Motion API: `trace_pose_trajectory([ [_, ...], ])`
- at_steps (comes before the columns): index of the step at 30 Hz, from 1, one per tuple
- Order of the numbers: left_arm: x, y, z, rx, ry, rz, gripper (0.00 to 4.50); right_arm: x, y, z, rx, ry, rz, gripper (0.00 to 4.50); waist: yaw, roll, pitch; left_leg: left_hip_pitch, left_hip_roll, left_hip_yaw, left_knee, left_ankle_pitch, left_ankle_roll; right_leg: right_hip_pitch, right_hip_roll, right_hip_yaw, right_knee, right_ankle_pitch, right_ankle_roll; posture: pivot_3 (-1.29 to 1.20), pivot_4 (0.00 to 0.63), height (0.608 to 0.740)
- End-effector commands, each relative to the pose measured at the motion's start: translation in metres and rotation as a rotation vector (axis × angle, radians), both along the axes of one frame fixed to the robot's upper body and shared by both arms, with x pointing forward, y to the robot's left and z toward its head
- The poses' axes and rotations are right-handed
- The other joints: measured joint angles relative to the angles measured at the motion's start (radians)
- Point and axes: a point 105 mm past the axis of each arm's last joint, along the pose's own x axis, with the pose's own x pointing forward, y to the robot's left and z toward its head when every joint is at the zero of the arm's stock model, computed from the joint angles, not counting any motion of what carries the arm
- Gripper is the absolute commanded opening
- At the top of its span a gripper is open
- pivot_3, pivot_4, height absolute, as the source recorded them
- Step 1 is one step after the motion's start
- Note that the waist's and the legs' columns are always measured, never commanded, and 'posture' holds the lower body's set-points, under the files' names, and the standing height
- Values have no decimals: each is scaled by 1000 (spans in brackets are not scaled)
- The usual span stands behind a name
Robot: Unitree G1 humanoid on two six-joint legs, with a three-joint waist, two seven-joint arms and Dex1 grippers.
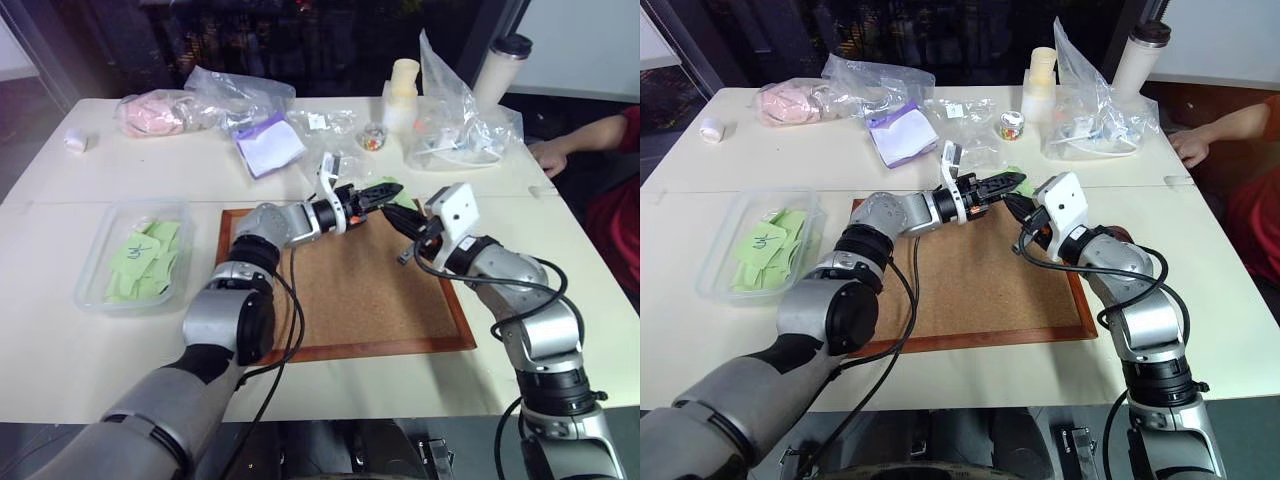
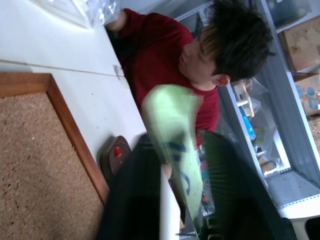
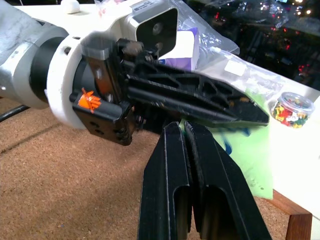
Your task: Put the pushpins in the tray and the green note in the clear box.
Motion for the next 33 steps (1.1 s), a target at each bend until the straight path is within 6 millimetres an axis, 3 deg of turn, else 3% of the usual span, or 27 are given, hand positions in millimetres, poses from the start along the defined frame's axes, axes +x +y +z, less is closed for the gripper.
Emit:
trace_pose_trajectory([
  [1, 2, -1, 19, -31, -57, -3, 65, -5, 4, 14, 2, -61, 13, 0, 1, 0, 0, 0, 0, 0, 0, 0, 0, 0, 0, 0, 0, 0, 0, 0, 150, 734],
  [8, 4, 0, 7, 31, -82, 22, 65, -7, 4, 16, 11, -73, 14, 0, 1, 0, 0, 0, 0, 0, 0, 0, 0, 0, 0, 0, 0, 0, 0, 0, 150, 734],
  [14, 13, 8, -15, 120, -72, 102, 65, -13, 2, 35, 72, -134, -19, 0, 1, 0, 0, 0, 0, 0, 0, 0, -1, 0, 0, 0, 0, 0, 0, 0, 150, 734],
  [19, 17, 12, -18, 154, -62, 135, 65, -18, -10, 44, 178, -127, -87, 0, 3, 0, 0, 0, 0, 0, 0, 0, 0, 0, 0, 0, 0, 0, 0, 0, 150, 734],
  [21, 16, 13, -5, 238, -253, 99, 65, -15, -39, 48, 252, -108, -216, 0, 5, 0, 0, 0, 0, 0, 0, 0, 0, 0, -1, 0, 0, 0, 0, 0, 150, 734],
  [23, 5, 10, 5, 402, -585, 13, 65, -13, -73, 40, 241, -67, -370, 0, 6, 0, 0, 0, -1, 0, 0, 1, -1, 0, -1, 0, 0, 0, 0, 0, 150, 734],
  [27, -30, 10, 10, 613, -1070, -175, 65, -16, -120, 1, 136, 100, -558, 0, 6, 1, 0, 0, -1, 1, -2, 4, -7, 1, -1, 0, -1, 0, 0, 0, 150, 734],
  [30, -48, 13, 9, 685, -1240, -262, 65, -19, -143, -28, 81, 211, -627, 0, 4, 1, 0, 0, 0, 1, -2, 4, -7, 1, -1, 1, -1, 0, 0, 0, 150, 734],
  [33, -54, 13, 10, 719, -1290, -279, 65, -18, -150, -43, 82, 253, -631, 0, 1, 1, 0, 1, 0, 1, -1, 1, -1, 1, -1, 1, 0, 0, 0, 0, 150, 734],
])
